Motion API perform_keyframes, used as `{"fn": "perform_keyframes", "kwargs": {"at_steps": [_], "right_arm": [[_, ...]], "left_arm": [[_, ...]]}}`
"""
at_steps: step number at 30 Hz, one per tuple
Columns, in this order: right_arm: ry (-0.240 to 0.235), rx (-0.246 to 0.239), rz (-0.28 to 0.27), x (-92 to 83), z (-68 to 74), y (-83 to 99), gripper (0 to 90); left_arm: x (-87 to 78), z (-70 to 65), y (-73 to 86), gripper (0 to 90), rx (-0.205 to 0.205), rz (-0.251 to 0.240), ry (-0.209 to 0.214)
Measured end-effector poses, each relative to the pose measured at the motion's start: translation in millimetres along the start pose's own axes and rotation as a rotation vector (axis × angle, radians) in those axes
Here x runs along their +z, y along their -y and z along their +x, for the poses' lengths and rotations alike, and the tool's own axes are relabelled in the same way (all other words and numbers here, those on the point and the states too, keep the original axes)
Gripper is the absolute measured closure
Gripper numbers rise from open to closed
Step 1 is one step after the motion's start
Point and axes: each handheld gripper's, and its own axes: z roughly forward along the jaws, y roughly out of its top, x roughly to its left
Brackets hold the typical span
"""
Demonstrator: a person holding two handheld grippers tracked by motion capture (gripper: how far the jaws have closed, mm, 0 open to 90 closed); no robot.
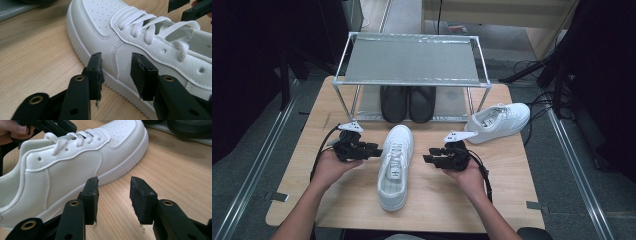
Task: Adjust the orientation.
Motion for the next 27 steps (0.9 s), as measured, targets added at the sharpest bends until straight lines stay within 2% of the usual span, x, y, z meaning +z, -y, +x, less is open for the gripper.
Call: {"fn": "perform_keyframes", "kwargs": {"at_steps": [2, 6, 13, 17, 20, 27], "right_arm": [[0.006, 0.003, 0.001, -1.9, -1.7, -0.3, 59.5], [0.011, 0.006, 0.002, -7.2, -4.9, -1.1, 59.3], [0.045, 0.018, -0.003, -19.9, -14.0, -3.0, 59.4], [0.050, 0.030, -0.010, -25.3, -22.0, -3.9, 59.5], [0.071, 0.035, -0.003, -28.4, -27.5, -5.1, 59.5], [0.096, 0.054, -0.001, -38.9, -39.6, -6.6, 59.4]], "left_arm": [[-1.4, 0.4, 0.3, 56.7, 0.008, -0.003, -0.013], [-2.6, 0.6, 0.8, 51.8, 0.008, -0.002, -0.010], [-2.0, -0.5, 1.4, 47.8, 0.017, 0.009, -0.013], [-1.0, -0.8, 2.0, 44.2, 0.018, 0.021, 0.008], [-1.5, -1.8, 2.6, 43.6, 0.029, 0.036, 0.005], [-3.5, -2.8, 2.6, 42.4, 0.031, 0.030, -0.003]]}}
